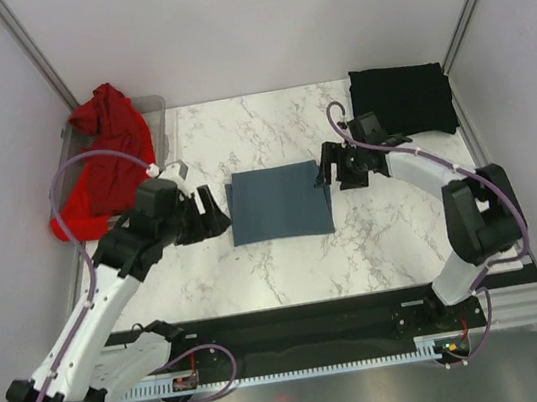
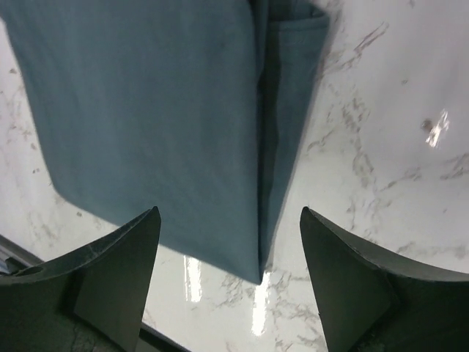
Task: Fold and stack the t-shirts
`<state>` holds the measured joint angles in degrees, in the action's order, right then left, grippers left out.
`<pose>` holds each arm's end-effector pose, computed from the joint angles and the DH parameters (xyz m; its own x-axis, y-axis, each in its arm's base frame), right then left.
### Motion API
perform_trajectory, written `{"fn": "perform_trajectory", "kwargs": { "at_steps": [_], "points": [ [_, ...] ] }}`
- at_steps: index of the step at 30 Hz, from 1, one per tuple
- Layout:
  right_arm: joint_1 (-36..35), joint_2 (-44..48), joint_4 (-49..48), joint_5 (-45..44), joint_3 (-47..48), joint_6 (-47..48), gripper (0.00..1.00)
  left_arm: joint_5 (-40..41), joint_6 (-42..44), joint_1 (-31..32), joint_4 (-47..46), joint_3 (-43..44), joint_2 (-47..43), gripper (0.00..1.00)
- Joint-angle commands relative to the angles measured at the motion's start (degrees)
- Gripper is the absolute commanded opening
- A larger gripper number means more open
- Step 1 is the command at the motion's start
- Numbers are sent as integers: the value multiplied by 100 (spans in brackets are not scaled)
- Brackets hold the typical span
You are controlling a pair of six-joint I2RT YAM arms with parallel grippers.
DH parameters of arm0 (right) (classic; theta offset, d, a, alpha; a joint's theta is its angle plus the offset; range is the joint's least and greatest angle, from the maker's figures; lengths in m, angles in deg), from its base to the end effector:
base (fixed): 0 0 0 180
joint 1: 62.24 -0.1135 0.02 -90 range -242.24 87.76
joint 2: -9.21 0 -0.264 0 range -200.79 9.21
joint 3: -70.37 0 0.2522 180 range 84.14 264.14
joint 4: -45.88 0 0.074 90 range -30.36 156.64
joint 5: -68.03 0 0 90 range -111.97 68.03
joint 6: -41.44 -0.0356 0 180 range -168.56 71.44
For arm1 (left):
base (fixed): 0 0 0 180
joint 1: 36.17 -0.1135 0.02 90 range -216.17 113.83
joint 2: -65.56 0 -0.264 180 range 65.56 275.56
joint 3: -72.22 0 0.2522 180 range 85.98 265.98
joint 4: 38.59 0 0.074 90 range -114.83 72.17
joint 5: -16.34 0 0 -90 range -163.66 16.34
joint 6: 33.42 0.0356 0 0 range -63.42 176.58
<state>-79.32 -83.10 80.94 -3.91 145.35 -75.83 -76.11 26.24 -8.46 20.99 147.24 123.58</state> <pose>0.3191 0.1096 0.2167 -0.8839 0.1841 -0.4299 -0.0620 0.8650 0.4979 0.1782 -0.0953 0.3370 -0.7657 -0.1679 -0.6209 0.1224 0.9097 -0.3969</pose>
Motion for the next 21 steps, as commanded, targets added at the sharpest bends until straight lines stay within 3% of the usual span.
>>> {"fn": "perform_trajectory", "kwargs": {
  "at_steps": [1,8,15,21],
  "points": [
    [91,-664,76,-110,680,380,84,228,353,-19,304,-587,-780,80],
    [231,-1886,59,100,1612,661,81,465,547,-19,85,-922,-1520,80],
    [258,-2730,-143,435,1833,758,73,694,495,-19,-355,-1362,-2127,79],
    [258,-2801,-591,707,1438,635,30,773,547,-19,-425,-1432,-2225,79]
  ]
}}
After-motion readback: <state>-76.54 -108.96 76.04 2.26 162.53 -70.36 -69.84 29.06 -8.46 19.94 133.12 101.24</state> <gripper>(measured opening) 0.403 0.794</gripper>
